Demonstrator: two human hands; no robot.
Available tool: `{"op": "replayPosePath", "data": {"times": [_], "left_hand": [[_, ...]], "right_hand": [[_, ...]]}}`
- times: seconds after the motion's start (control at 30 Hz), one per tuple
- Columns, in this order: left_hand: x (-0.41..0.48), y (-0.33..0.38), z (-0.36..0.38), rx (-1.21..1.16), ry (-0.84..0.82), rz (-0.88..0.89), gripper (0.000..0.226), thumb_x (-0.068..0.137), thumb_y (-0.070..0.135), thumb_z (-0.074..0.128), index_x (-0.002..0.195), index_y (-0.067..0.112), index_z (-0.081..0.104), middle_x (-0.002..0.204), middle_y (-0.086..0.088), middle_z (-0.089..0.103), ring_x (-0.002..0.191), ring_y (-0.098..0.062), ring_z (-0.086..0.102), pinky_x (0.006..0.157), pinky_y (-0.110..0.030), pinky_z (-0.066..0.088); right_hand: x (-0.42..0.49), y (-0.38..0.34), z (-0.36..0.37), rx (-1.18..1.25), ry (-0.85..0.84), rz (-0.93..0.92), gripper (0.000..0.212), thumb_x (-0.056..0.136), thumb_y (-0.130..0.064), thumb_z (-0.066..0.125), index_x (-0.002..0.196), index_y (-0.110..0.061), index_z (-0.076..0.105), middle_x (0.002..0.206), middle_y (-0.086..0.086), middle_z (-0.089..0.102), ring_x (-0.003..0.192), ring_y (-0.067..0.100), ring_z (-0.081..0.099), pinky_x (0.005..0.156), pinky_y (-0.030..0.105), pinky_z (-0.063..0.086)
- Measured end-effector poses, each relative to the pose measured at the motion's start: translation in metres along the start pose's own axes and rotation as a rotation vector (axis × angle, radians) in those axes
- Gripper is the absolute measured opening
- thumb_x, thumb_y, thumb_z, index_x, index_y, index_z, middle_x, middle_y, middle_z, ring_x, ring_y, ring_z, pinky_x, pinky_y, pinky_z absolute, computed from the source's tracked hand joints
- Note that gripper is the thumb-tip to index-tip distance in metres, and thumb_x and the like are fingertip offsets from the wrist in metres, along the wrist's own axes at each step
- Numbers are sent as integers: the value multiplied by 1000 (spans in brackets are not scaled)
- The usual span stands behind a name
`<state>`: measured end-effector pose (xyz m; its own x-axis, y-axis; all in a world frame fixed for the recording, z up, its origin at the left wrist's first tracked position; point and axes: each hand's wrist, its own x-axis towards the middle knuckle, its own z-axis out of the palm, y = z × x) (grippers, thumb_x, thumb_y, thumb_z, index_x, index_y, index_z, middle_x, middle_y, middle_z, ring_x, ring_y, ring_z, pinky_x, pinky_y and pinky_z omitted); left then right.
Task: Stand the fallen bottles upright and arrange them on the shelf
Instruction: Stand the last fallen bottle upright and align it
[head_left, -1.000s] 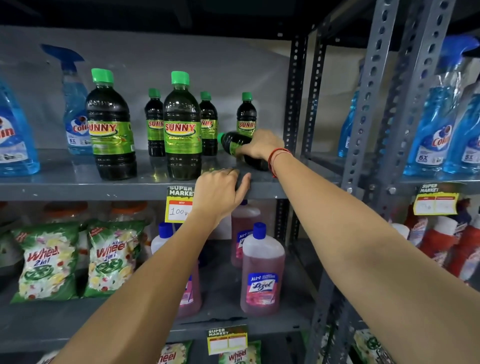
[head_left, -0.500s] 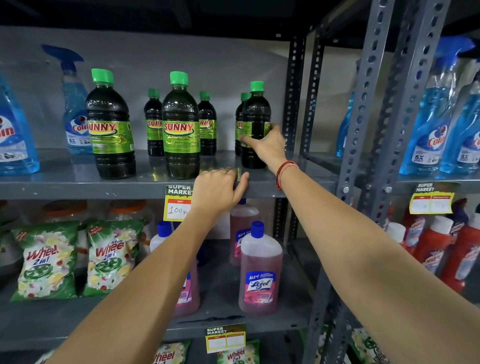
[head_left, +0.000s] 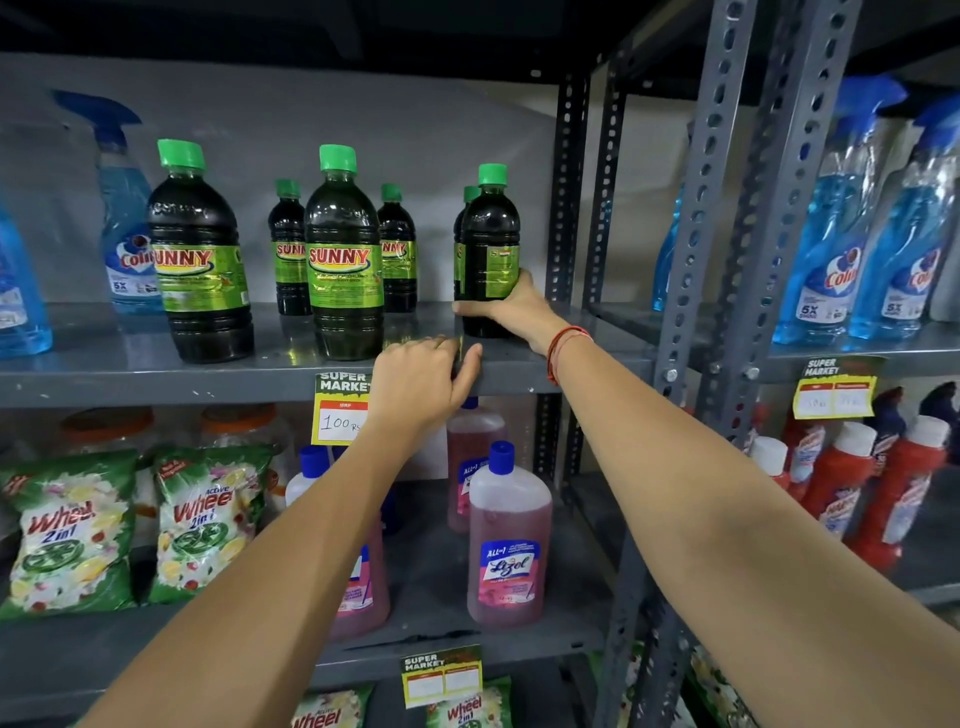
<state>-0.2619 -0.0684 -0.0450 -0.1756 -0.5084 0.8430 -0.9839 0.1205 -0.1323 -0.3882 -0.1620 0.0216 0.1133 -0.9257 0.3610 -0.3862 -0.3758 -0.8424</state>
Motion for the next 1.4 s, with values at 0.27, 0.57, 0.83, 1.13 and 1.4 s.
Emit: {"op": "replayPosePath", "data": {"times": [0.27,0.57,0.83,1.13,1.4], "left_hand": [[0,1,0,-7,4,0,58,94,45,23,80,11,69,75,-6,71,65,-27,65,52,-32,39],[0,0,1,-7,-1,-10,58,95,44,24,79,12,69,75,-5,71,65,-27,65,52,-33,41],[-1,1,-1,-5,0,-16,59,94,45,23,78,12,69,76,-5,72,66,-27,65,53,-32,41],[0,1,-3,-37,-11,-15,58,94,44,24,80,11,69,77,-6,72,67,-27,66,54,-33,44],[-1,2,-5,-28,-45,-14,58,94,46,23,79,12,68,75,-5,71,67,-27,66,52,-31,38]], "right_hand": [[-5,2,1,-152,83,1,103,53,-51,88,134,-8,43,130,10,54,122,26,49,104,40,43],[-2,4,3,-170,131,-42,81,61,-48,85,126,-11,53,124,10,60,117,26,54,96,34,46],[-2,2,1,65,13,50,86,45,-48,76,121,-15,54,114,5,66,109,25,61,98,42,50],[-6,-2,7,-78,74,-27,92,60,-53,85,131,-10,46,129,9,58,122,26,53,103,41,46],[-19,-3,2,6,33,-8,93,37,-62,82,117,-20,63,113,0,69,109,19,61,94,33,51]]}}
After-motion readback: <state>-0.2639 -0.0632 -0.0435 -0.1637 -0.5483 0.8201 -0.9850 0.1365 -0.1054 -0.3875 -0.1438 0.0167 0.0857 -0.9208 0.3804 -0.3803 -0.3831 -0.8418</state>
